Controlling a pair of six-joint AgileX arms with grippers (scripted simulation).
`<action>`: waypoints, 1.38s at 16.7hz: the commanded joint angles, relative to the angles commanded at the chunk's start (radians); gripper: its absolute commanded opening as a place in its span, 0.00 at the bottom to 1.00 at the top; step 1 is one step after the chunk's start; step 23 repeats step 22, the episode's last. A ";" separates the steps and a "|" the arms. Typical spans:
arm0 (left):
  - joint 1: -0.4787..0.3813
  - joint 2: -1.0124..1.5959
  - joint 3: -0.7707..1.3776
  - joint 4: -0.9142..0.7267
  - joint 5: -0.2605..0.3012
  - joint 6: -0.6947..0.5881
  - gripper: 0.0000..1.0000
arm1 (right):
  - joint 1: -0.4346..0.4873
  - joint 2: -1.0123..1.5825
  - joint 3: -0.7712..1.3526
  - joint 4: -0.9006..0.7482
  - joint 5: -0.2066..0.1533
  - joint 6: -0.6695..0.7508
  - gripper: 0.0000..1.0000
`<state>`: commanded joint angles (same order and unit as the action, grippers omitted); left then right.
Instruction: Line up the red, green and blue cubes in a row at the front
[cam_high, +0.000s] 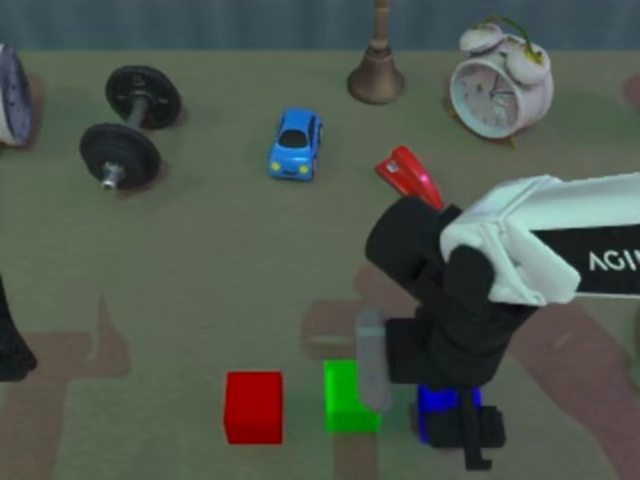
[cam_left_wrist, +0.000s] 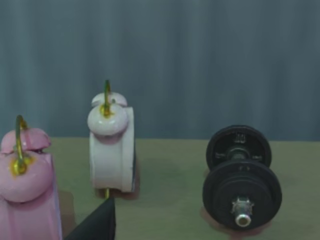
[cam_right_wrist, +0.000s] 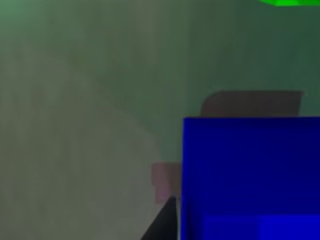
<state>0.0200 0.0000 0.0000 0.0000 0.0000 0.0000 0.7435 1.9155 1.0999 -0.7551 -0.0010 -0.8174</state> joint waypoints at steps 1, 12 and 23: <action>0.000 0.000 0.000 0.000 0.000 0.000 1.00 | 0.000 0.000 0.000 0.000 0.000 0.000 0.90; 0.000 0.000 0.000 0.000 0.000 0.000 1.00 | 0.000 -0.002 0.003 -0.004 0.000 -0.001 1.00; 0.000 0.000 0.000 0.000 0.000 0.000 1.00 | 0.007 -0.116 0.155 -0.269 -0.001 -0.004 1.00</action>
